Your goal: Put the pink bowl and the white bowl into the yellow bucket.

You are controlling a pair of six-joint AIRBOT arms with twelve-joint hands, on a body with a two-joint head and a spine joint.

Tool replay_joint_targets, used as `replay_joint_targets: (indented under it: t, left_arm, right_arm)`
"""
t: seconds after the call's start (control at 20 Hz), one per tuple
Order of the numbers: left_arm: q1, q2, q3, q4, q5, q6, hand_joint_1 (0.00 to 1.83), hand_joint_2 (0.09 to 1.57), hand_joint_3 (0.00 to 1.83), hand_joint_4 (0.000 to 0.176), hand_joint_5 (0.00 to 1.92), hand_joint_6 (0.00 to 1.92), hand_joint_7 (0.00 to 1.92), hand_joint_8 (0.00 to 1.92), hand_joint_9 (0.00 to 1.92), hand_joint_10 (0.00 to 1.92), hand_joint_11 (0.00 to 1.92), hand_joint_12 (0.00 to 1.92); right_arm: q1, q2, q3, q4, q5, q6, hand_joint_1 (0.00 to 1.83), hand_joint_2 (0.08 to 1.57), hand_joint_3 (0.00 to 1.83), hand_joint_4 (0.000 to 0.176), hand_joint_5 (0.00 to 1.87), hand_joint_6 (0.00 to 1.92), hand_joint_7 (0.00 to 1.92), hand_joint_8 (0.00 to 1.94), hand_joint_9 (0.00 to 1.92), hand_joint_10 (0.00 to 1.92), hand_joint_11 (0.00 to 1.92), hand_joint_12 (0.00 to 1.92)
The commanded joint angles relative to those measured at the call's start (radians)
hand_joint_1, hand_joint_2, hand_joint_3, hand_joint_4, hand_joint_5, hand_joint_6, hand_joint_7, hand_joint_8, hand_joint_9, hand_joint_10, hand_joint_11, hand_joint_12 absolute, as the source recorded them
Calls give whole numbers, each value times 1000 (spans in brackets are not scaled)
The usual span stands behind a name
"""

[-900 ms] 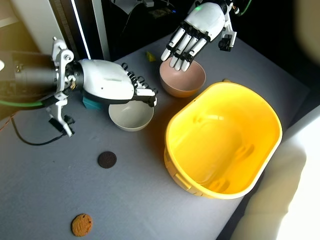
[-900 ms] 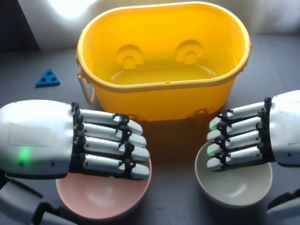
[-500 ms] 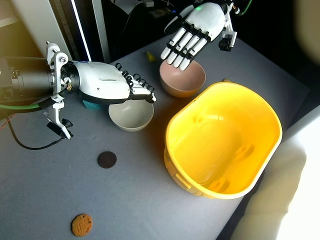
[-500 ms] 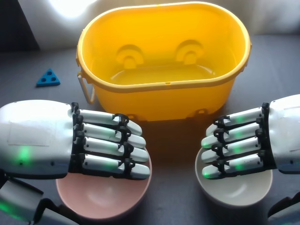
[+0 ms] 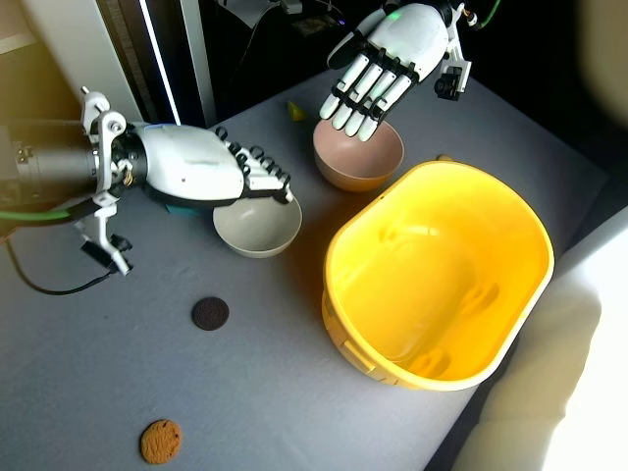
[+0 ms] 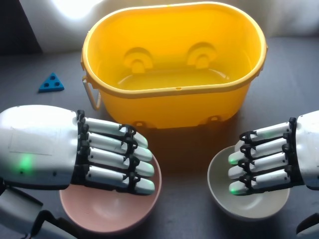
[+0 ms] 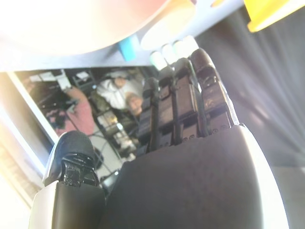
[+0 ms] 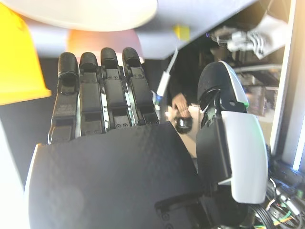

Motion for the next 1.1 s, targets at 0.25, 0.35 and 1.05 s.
replay_joint_targets:
  t: [0.25,0.35,1.05]
  left_arm:
    - [-42,7,18,-94,-58,-40,466,1272,0,0,138,2,133,0,115,1,0,359]
    - [-51,0,60,-61,-57,-113,603,1245,0,0,123,3,121,1,115,2,0,398]
    - [-90,11,116,54,-187,-249,1151,1056,0,0,74,11,44,6,8,2,0,238]
  right_arm:
    - [12,7,-1,49,51,-1,895,1037,0,0,223,0,212,0,176,1,0,648]
    - [11,8,1,49,49,-2,1079,988,0,0,207,0,191,0,150,0,0,615]
    - [-12,7,7,8,21,-68,1243,964,0,0,148,4,119,2,97,2,0,644]
